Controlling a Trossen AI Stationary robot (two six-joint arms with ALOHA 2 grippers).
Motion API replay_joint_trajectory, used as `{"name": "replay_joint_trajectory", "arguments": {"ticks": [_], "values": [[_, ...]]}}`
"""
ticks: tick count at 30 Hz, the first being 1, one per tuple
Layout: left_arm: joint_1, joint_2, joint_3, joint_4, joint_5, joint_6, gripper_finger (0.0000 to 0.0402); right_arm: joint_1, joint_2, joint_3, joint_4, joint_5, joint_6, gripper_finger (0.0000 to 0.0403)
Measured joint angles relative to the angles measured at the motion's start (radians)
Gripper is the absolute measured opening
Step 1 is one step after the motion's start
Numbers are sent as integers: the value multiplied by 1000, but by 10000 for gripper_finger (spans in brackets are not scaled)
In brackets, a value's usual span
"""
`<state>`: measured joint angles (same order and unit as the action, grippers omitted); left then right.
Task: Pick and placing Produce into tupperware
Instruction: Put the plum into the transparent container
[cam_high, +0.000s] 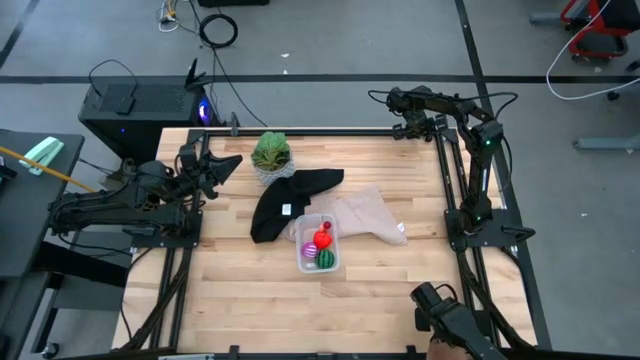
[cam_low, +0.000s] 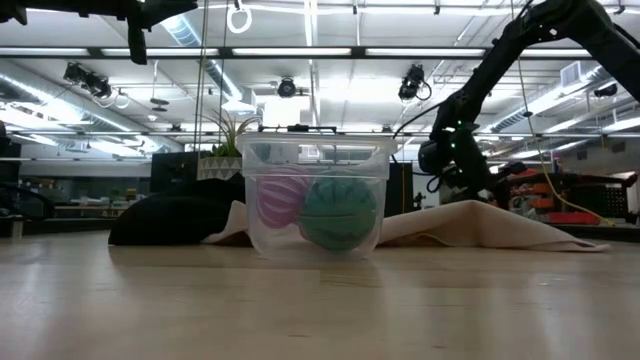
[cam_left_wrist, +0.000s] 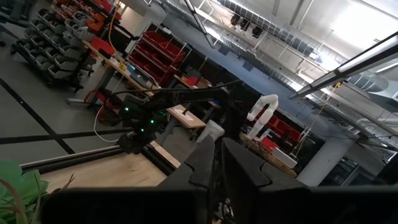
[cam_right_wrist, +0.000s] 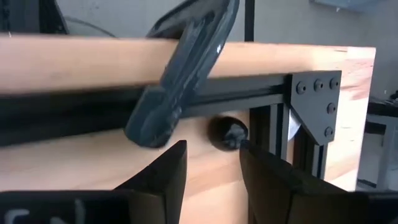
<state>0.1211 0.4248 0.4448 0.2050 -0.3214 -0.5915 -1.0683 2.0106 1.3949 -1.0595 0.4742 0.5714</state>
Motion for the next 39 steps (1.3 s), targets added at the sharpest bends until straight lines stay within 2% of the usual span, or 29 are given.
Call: {"name": "replay_joint_trajectory", "arguments": {"ticks": [13,39], "values": [[0,0,0,0,0,-1,40,13,53,0,-47,90,2,156],[-1,0,0,0,0,-28,34,17,101,2,-29,173,34,155]]}}
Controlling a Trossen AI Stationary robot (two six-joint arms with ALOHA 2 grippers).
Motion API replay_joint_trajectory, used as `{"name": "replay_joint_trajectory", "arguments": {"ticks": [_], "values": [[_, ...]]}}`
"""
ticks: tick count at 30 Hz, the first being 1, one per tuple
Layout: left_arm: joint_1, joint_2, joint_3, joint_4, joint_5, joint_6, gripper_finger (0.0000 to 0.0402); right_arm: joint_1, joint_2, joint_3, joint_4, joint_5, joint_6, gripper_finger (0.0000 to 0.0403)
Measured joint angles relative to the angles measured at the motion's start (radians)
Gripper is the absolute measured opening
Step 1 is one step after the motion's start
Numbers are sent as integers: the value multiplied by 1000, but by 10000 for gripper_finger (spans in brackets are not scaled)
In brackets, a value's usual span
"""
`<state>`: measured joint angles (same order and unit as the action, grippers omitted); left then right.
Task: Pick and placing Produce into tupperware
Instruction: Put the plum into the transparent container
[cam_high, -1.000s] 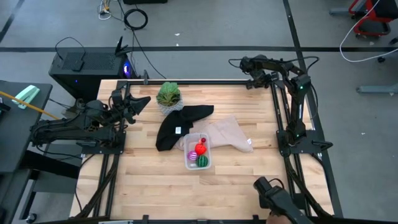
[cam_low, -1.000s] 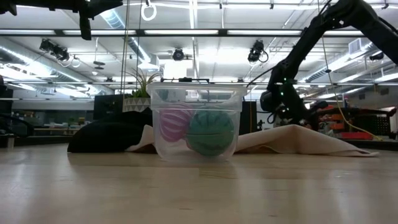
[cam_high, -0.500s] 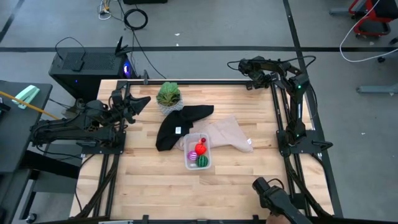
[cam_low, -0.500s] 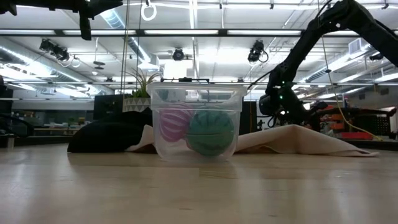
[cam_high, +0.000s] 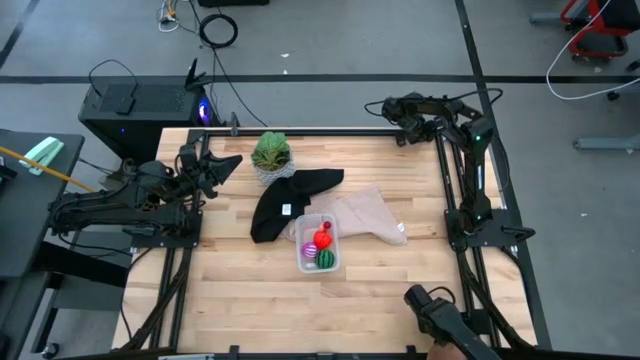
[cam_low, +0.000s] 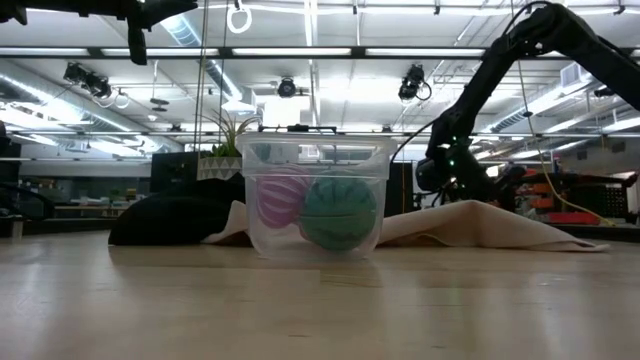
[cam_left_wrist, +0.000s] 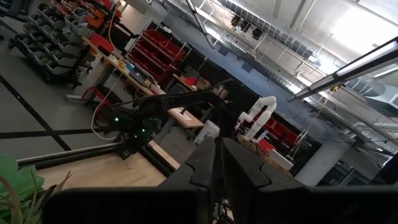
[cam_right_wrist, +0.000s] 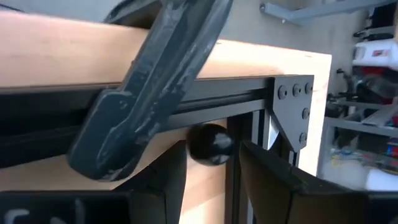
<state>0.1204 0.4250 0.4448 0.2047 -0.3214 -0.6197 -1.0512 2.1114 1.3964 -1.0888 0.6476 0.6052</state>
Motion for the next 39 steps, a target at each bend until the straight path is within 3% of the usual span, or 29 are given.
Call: {"name": "replay_joint_trajectory", "arguments": {"ticks": [12,21,26,33,39], "values": [[0,0,0,0,0,-24,33,-11,19,0,17,-12,-26,151],[0,0,0,-1,0,-23,40,-23,16,1,21,-40,-42,80],[0,0,0,-1,0,-23,36,-13,6,-1,18,-47,-34,97],[0,0,0,0,0,11,34,41,-116,-2,28,-141,-14,104],[0,0,0,0,0,12,40,157,-286,-2,19,-262,-25,97]]}}
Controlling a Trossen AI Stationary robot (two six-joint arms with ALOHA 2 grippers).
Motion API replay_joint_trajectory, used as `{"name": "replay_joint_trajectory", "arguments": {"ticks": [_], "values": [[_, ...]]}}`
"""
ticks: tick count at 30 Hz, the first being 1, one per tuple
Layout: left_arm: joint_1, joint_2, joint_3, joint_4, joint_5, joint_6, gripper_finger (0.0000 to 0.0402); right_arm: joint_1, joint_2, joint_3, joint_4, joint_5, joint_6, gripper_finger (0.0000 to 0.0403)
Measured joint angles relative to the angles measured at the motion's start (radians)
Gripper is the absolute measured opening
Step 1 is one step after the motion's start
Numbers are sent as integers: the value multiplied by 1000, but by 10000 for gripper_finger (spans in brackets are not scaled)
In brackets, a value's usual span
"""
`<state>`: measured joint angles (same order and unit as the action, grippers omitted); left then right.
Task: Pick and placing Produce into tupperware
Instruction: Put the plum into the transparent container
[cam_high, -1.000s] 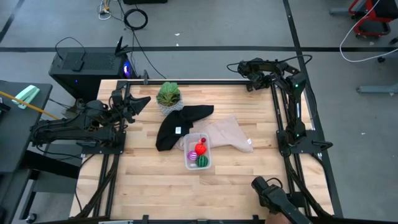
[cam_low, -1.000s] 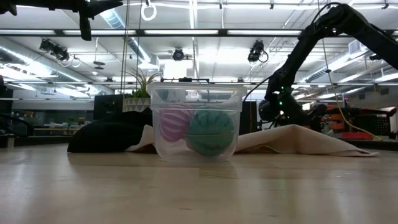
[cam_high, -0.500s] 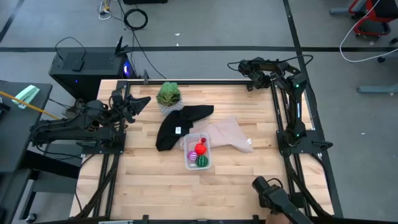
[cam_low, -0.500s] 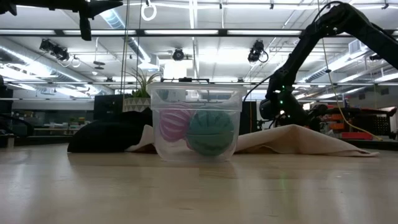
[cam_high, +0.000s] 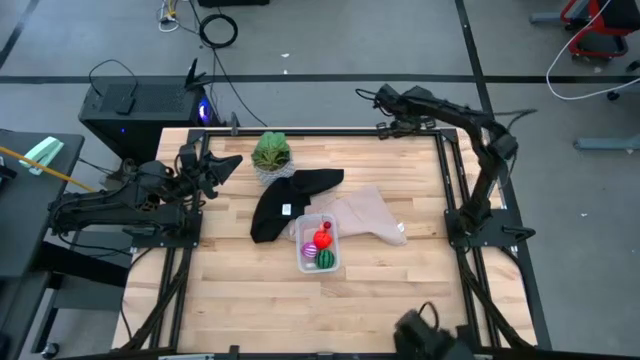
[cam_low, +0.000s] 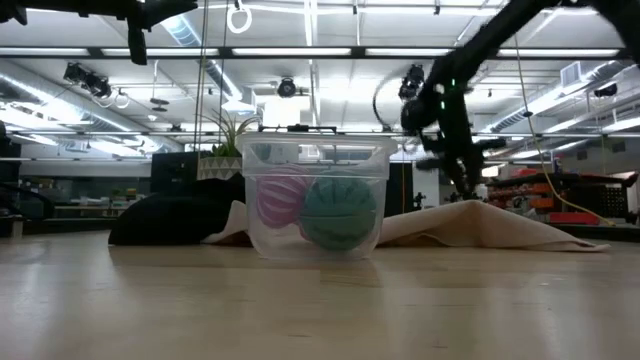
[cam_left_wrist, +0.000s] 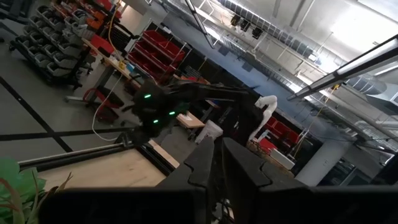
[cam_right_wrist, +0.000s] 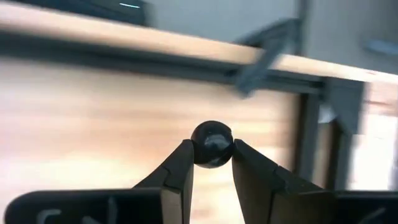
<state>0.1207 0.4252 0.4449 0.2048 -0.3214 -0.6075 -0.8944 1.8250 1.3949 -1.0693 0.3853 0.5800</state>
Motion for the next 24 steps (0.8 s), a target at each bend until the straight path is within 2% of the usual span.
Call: {"name": "replay_joint_trajectory", "arguments": {"ticks": [5,8,12,18,24], "values": [[0,0,0,2,0,2,36,154,-165,0,50,-184,48,99],[0,0,0,2,0,2,35,268,-250,0,118,-303,149,97],[0,0,0,7,0,1,39,423,-335,0,273,-403,295,97],[0,0,0,9,0,-10,37,684,-372,0,473,-446,485,96],[0,0,0,9,0,-10,33,905,-331,0,497,-430,638,94]]}}
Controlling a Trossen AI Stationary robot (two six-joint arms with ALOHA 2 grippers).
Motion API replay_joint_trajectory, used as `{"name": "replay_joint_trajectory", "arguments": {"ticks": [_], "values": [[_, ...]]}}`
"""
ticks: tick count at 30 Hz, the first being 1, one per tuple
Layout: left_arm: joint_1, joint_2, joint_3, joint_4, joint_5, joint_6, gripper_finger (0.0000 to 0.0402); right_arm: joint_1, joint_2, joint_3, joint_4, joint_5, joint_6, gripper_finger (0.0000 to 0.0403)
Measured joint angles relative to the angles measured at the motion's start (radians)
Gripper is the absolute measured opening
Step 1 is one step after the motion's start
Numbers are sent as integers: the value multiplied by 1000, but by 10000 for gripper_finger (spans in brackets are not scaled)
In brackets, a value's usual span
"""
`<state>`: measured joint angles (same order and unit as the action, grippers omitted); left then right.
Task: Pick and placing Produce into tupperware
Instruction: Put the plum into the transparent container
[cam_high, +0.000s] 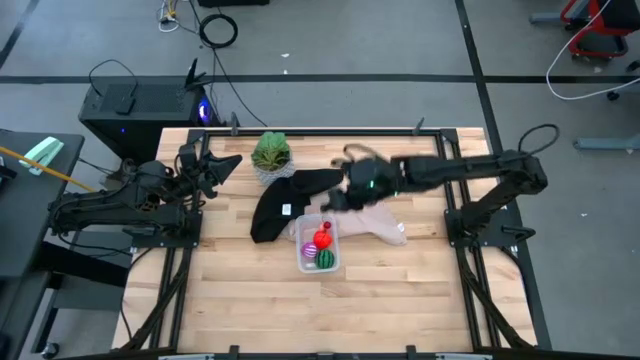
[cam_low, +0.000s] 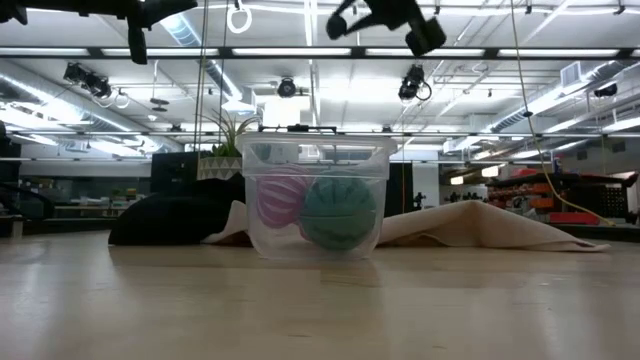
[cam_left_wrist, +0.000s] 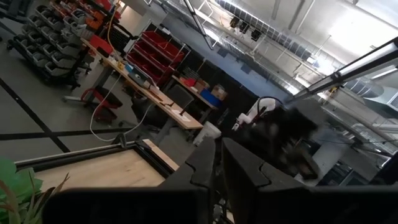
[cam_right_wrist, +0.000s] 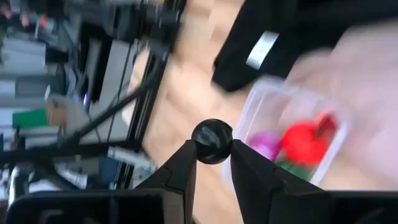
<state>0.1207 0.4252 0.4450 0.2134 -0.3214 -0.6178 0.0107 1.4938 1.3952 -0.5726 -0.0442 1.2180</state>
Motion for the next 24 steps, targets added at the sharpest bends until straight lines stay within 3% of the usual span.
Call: {"name": "replay_joint_trajectory", "arguments": {"ticks": [7,12,15,19,24], "values": [[0,0,0,7,5,-1,40,163,84,0,98,48,81,94],[0,-3,0,13,33,-2,35,172,144,3,290,44,68,94],[0,-9,0,21,46,-2,32,148,190,67,306,27,6,91],[0,-32,0,30,53,1,37,102,270,216,220,-27,-127,90],[0,-81,0,29,53,1,44,49,393,478,-72,-77,-375,89]]}}
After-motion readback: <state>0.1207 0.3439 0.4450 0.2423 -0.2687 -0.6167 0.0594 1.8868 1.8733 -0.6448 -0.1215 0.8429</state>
